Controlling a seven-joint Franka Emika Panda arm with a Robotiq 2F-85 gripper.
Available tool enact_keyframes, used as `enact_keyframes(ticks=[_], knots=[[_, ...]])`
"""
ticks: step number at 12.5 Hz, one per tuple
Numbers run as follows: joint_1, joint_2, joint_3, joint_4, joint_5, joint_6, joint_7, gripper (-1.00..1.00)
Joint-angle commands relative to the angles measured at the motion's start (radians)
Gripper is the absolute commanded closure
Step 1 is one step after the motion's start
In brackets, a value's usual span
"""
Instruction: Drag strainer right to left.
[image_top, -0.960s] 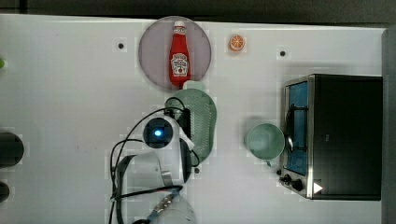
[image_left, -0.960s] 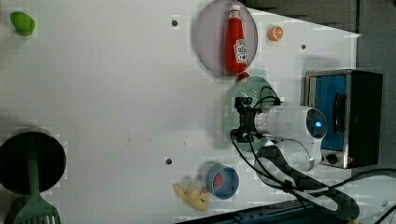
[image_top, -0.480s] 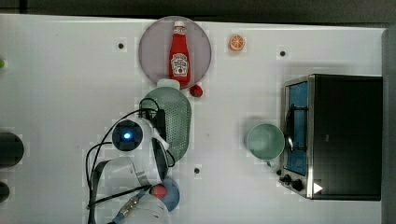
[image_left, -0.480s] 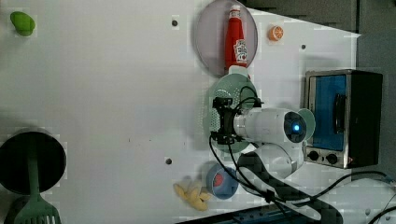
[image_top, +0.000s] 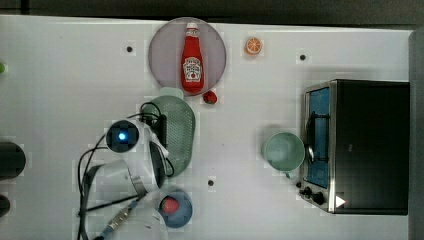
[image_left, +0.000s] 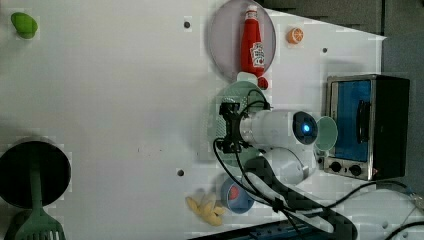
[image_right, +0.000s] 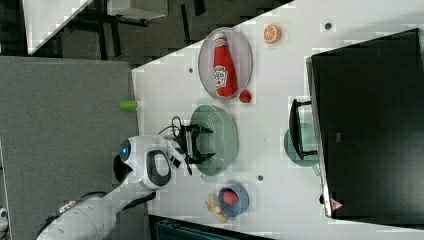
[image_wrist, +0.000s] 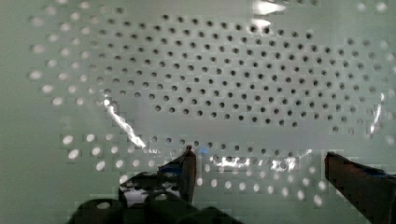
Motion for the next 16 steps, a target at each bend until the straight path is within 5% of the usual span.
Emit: enact_keyframes(ticks=[1,10,16], knots=[[0.062,0.025,0.043,0.099,0.059,-0.077,0.035,-1.00],[0.177,0.127,0.042,0.267,0.203,-0.105,0.057,-1.00],[0.239,0.173,0.042,0.341,0.208,-0.104,0.162,-1.00]])
